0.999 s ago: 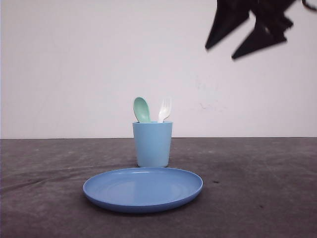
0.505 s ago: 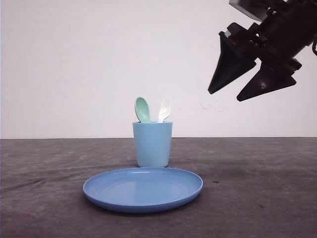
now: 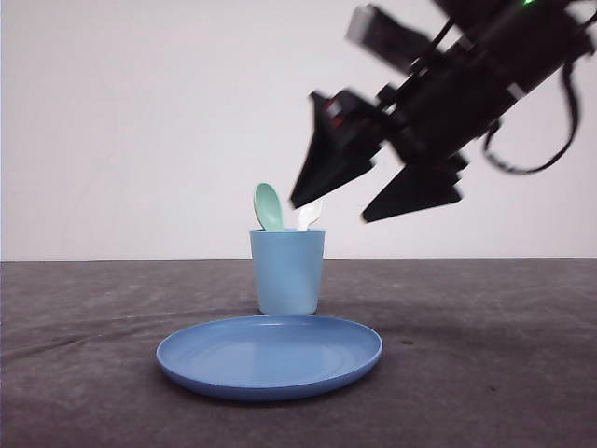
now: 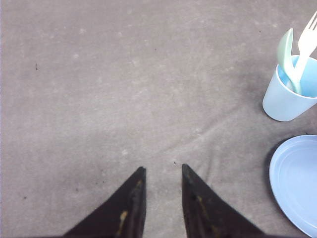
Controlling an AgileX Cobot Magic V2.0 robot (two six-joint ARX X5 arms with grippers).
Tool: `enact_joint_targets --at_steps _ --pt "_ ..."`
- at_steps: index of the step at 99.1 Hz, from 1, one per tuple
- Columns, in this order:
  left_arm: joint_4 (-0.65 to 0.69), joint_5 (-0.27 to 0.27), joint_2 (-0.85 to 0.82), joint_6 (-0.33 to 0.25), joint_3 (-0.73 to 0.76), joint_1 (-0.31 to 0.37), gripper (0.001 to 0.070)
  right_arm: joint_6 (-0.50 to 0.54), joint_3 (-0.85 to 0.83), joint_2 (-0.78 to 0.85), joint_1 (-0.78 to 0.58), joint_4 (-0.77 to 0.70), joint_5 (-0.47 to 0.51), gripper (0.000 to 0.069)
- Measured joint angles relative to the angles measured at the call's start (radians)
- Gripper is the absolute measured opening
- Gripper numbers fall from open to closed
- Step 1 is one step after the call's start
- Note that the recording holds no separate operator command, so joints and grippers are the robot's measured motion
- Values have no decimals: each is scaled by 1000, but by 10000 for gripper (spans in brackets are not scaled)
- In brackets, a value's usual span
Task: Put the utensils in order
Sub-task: 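Lower the right gripper onto the cup rim and grasp the cup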
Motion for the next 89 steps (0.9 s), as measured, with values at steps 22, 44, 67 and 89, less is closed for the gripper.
enact_joint_targets --at_steps 22,44,67,89 --pt "0 0 0 -3 0 0 118 50 12 153 2 175 2 681" --pt "0 0 0 -8 0 0 118 63 116 274 3 194 1 681" --pt "0 0 0 -8 0 0 118 63 193 344 3 193 6 681" --pt "1 0 0 -8 0 0 118 63 207 360 3 192 21 678"
